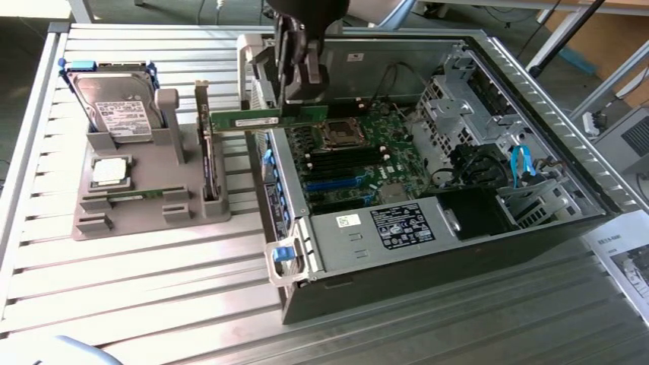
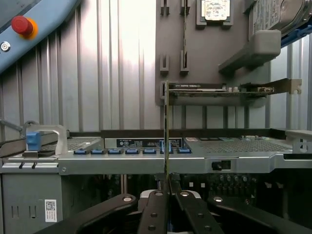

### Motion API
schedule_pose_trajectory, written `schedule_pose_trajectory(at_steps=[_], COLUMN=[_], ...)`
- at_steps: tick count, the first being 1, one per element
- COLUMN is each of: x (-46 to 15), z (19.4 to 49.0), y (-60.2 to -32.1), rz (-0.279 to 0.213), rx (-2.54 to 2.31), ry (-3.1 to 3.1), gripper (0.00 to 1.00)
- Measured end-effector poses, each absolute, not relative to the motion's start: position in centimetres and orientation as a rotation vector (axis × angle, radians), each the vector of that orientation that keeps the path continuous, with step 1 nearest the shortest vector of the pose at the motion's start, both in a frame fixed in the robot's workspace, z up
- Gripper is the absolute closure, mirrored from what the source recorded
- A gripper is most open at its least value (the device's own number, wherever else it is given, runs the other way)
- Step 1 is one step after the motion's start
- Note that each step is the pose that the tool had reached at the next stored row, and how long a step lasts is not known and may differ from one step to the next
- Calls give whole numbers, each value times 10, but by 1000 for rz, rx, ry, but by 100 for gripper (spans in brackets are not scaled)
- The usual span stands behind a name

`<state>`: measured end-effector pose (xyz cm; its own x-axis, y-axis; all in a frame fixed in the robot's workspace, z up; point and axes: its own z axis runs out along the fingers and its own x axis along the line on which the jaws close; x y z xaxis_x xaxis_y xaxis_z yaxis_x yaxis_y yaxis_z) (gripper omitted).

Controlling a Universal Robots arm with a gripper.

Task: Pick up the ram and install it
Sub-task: 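Pick up the ram and move it above insertion slot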

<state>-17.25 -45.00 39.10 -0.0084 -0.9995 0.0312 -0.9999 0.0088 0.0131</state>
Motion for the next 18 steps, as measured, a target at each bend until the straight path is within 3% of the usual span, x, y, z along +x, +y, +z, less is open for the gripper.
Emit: schedule_pose_trajectory(at_steps=[18], x=[-120], z=[391], y=[-450], rz=[20], rx=[2198], ry=[-2200], gripper=[88])
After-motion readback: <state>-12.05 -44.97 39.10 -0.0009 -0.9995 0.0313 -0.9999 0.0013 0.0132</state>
